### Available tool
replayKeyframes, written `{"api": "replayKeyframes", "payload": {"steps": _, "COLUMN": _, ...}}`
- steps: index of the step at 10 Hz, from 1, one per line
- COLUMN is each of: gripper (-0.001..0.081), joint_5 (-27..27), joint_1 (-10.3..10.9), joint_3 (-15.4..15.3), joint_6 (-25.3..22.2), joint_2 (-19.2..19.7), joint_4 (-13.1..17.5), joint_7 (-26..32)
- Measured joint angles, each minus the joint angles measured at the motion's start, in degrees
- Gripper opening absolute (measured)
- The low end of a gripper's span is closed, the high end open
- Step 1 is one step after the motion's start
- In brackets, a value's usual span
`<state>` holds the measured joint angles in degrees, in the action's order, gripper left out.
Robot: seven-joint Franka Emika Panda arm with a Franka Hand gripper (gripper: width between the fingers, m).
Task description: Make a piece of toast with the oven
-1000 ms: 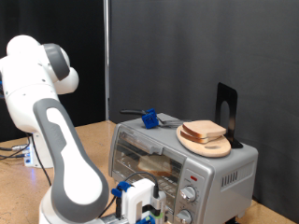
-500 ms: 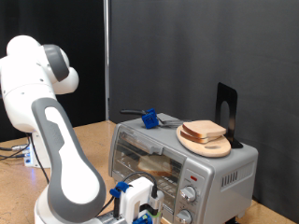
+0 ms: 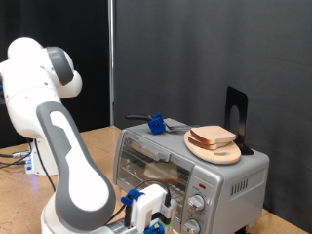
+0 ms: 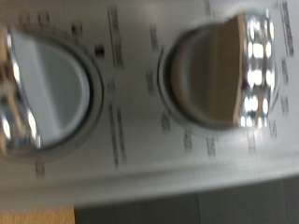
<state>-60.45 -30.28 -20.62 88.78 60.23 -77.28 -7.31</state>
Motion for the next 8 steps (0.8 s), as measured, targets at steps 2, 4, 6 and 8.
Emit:
{"api": "replayKeyframes", "payload": {"steps": 2, "gripper": 0.0296, "joint_5": -0.51, "joint_1": 0.73, "joint_3": -0.52, "joint_6": 3.05, "joint_2": 0.06, "joint_4": 0.22, "joint_7": 3.69}}
{"api": "replayKeyframes", "payload": {"steps": 4, "gripper": 0.0477, "joint_5": -0.45, "joint_1": 1.32, "joint_3": -0.60, "joint_6": 3.23, "joint_2": 0.24, "joint_4": 0.54, "joint_7": 5.07}}
{"api": "replayKeyframes", "payload": {"steps": 6, "gripper": 0.0607, "joint_5": -0.42, "joint_1": 1.75, "joint_3": -0.74, "joint_6": 2.85, "joint_2": 0.53, "joint_4": 0.78, "joint_7": 5.98}}
{"api": "replayKeyframes", "payload": {"steps": 8, "gripper": 0.0673, "joint_5": -0.43, "joint_1": 1.92, "joint_3": -1.07, "joint_6": 2.78, "joint_2": 1.05, "joint_4": 1.11, "joint_7": 6.48}}
